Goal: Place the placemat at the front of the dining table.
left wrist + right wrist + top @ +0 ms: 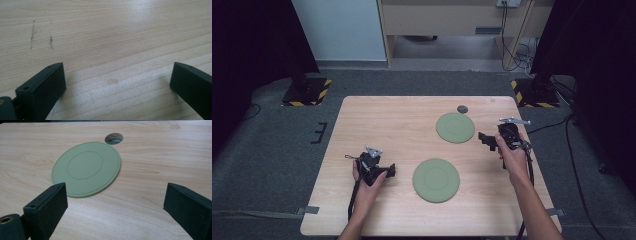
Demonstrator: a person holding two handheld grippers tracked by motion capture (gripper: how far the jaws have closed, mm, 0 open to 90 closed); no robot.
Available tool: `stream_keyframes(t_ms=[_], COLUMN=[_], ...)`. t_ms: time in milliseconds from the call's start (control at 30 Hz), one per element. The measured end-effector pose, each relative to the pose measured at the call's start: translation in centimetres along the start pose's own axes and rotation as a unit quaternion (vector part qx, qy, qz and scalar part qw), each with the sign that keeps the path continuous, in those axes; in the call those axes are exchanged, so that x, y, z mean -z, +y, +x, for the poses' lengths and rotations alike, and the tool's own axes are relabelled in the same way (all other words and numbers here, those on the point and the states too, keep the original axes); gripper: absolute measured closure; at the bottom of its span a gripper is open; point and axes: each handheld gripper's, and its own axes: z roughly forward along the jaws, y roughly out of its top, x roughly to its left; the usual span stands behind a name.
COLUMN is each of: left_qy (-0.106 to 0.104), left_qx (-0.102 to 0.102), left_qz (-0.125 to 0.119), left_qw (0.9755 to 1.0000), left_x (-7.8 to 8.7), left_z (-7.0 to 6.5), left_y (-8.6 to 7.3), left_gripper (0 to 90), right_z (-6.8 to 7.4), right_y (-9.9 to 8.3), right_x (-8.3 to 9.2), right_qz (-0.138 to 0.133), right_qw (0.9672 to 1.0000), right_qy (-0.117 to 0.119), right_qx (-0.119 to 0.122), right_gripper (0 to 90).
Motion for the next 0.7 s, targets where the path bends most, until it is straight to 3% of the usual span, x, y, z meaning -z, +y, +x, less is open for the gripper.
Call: stream_keyframes(t_ms=[700], left_qy=[0.000], left_qx=[0.000], left_qz=[0.000], left_qw=[1.0000], left_x=[0.0], left_z=[0.0], left_y=[0.0], left_gripper=[0.0], right_z=[1.7], right_y=[-2.1], right_x=[0.6], right_qz=[0.001], right_qw=[0.9995], right_qy=[0.013], right_qx=[0.028], right_gripper=[5.2])
